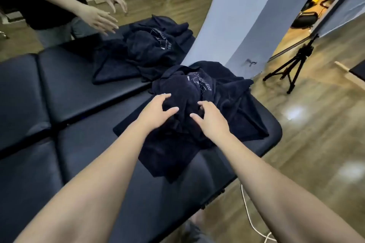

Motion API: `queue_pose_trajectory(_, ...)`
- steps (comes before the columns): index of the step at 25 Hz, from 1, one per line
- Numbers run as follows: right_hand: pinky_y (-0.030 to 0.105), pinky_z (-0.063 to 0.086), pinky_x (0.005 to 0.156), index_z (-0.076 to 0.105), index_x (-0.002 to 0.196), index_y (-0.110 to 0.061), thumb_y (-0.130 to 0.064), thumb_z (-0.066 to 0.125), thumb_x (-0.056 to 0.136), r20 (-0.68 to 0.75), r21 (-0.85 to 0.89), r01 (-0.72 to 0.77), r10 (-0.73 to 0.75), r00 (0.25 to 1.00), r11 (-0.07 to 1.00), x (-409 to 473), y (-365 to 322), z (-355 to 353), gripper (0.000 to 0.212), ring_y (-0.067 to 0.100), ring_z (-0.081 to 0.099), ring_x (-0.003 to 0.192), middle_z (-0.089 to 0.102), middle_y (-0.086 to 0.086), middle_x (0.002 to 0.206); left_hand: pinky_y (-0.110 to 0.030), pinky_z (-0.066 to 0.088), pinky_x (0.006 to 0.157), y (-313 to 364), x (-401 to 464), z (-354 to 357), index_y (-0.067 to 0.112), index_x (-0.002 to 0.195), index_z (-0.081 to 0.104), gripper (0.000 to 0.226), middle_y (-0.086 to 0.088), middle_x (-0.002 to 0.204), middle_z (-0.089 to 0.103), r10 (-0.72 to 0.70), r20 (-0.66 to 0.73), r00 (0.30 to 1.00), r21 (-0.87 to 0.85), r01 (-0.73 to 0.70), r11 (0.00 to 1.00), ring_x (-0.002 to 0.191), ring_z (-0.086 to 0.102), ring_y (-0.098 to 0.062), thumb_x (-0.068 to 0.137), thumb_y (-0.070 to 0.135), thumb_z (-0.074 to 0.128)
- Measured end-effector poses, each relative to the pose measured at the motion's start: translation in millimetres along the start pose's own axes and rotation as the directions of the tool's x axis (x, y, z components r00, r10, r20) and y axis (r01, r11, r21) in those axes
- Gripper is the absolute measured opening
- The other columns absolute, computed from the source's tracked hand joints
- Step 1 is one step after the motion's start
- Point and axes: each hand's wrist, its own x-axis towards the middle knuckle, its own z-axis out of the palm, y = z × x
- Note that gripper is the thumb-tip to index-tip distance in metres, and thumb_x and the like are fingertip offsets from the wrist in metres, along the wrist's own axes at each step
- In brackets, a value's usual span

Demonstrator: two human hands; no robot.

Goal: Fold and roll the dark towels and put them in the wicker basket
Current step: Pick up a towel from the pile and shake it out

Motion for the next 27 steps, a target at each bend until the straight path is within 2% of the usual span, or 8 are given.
queue_pose_trajectory(5,0.043,0.050,0.096,0.048,0.143,-0.022,-0.046,0.065,0.095,0.003,0.148,-0.172,0.174,0.985,0.974,65.7,27.8,12.3,0.056,0.021,0.049,0.130,0.049,-0.002,0.141,-0.036,0.035,0.116,1.9,83.5,9.2,0.025,0.152,0.041,0.075,0.001,0.157,0.041,-0.166,0.026,0.986,-0.038,0.167,0.985,0.144,0.040,-0.018,0.088,0.049,0.073)
queue_pose_trajectory(9,0.043,0.046,0.099,0.039,0.150,-0.018,-0.042,0.069,0.094,-0.069,0.265,-0.280,0.307,0.949,0.923,103.5,39.9,19.7,0.067,0.027,0.039,0.136,0.039,0.001,0.150,-0.030,0.029,0.118,-8.2,139.6,11.4,0.020,0.155,0.036,0.081,-0.001,0.161,0.036,-0.196,0.016,0.980,-0.033,0.197,0.980,0.146,0.036,-0.017,0.089,0.049,0.072)
queue_pose_trajectory(14,0.047,0.041,0.111,0.032,0.155,-0.013,-0.044,0.074,0.090,0.049,0.444,-0.499,0.536,0.843,0.744,138.0,54.9,40.3,0.084,0.029,0.044,0.139,0.048,0.008,0.151,-0.042,0.021,0.124,-12.0,201.5,26.5,0.020,0.159,0.027,0.090,-0.002,0.168,0.020,-0.262,-0.036,0.964,0.010,0.263,0.965,0.153,0.022,-0.025,0.088,0.056,0.069)
queue_pose_trajectory(17,0.044,0.046,0.107,0.046,0.149,-0.014,-0.044,0.072,0.091,0.103,0.421,-0.566,0.583,0.806,0.709,145.8,62.8,52.4,0.070,0.028,0.054,0.130,0.057,0.006,0.142,-0.045,0.025,0.122,-19.5,229.3,26.8,0.021,0.161,0.018,0.102,-0.001,0.166,0.025,-0.337,-0.016,0.941,0.065,0.337,0.939,0.151,0.028,-0.028,0.083,0.064,0.069)
queue_pose_trajectory(19,0.040,0.052,0.096,0.065,0.129,-0.017,-0.040,0.069,0.094,0.104,0.448,-0.567,0.590,0.800,0.691,150.7,70.9,51.5,0.042,0.026,0.065,0.114,0.069,0.003,0.123,-0.043,0.028,0.122,-22.1,241.9,24.5,0.018,0.161,0.014,0.112,-0.003,0.164,0.031,-0.382,0.052,0.923,0.036,0.381,0.924,0.149,0.033,-0.026,0.079,0.067,0.072)
queue_pose_trajectory(22,0.032,0.050,0.075,0.069,0.094,-0.019,-0.029,0.062,0.099,0.046,0.515,-0.510,0.572,0.819,0.688,156.0,80.8,40.3,0.013,0.021,0.066,0.086,0.070,-0.002,0.090,-0.043,0.040,0.113,-22.9,248.6,23.4,0.008,0.151,0.040,0.096,-0.009,0.150,0.051,-0.419,0.046,0.907,0.146,0.409,0.901,0.136,0.050,-0.030,0.081,0.066,0.069)
queue_pose_trajectory(24,0.030,0.048,0.077,0.068,0.092,-0.021,-0.027,0.060,0.101,-0.025,0.547,-0.446,0.546,0.837,0.709,159.8,83.3,30.1,0.013,0.018,0.064,0.085,0.068,-0.004,0.088,-0.042,0.048,0.104,-28.5,247.3,18.1,0.003,0.137,0.056,0.075,-0.014,0.136,0.062,-0.439,0.029,0.898,0.200,0.425,0.883,0.122,0.059,-0.034,0.087,0.059,0.067)
queue_pose_trajectory(27,0.032,0.049,0.089,0.070,0.102,-0.018,-0.029,0.058,0.101,-0.186,0.575,-0.355,0.540,0.821,0.737,172.9,87.8,15.4,0.016,0.018,0.064,0.097,0.069,0.000,0.103,-0.040,0.055,0.092,-35.8,240.5,-5.0,0.001,0.125,0.063,0.069,-0.011,0.125,0.068,-0.514,0.059,0.856,0.055,0.511,0.858,0.103,0.066,-0.030,0.088,0.060,0.066)
